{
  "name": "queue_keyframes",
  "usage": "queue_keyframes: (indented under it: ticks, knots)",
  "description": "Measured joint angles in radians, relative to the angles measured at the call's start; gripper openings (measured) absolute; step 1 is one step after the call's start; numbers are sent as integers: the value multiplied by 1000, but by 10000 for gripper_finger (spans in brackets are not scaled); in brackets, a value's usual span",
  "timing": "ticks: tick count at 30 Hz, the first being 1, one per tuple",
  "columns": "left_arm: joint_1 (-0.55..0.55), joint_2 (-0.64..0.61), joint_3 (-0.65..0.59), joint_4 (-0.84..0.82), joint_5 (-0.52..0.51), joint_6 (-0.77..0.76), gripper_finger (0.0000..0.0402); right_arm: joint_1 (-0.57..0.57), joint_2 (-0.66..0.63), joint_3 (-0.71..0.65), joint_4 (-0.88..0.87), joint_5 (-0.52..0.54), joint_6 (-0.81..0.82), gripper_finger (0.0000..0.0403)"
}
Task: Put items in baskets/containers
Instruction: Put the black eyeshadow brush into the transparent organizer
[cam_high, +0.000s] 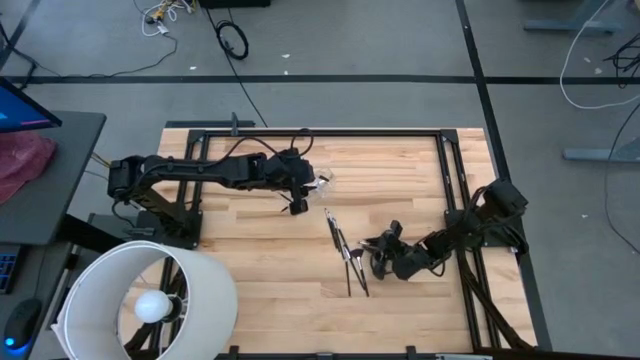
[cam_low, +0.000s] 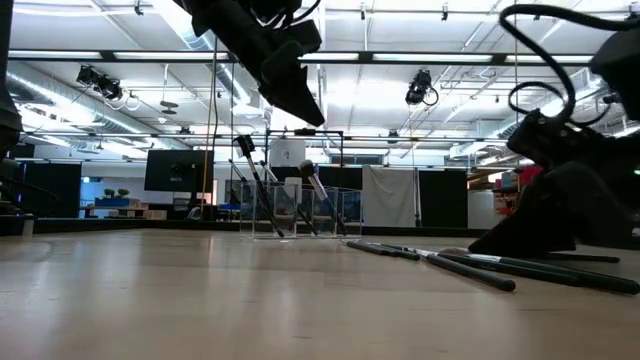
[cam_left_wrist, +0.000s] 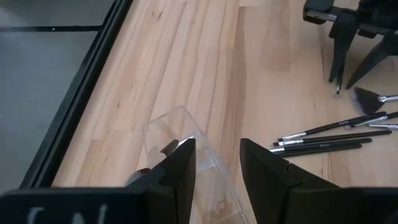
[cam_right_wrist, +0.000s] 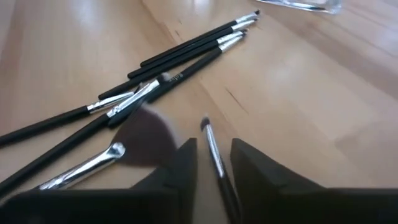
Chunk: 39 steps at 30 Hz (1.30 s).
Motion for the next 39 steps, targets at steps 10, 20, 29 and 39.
queue_keyframes:
  ticks: [10, 20, 29, 39]
  knots:
    - [0, 0, 0, 0, 0, -6, 128, -109, 1, -16, 84, -140, -143, 13]
    - [-49, 42, 0, 76, 280, -89, 128, -264, -7, -21, 478, -226, -553, 7]
    - [-127, 213, 0, 245, 223, -92, 128, -402, -7, -22, 611, -467, -577, 6]
    - [-121, 252, -1, 250, 182, -164, 128, -421, -9, -19, 696, -515, -667, 8]
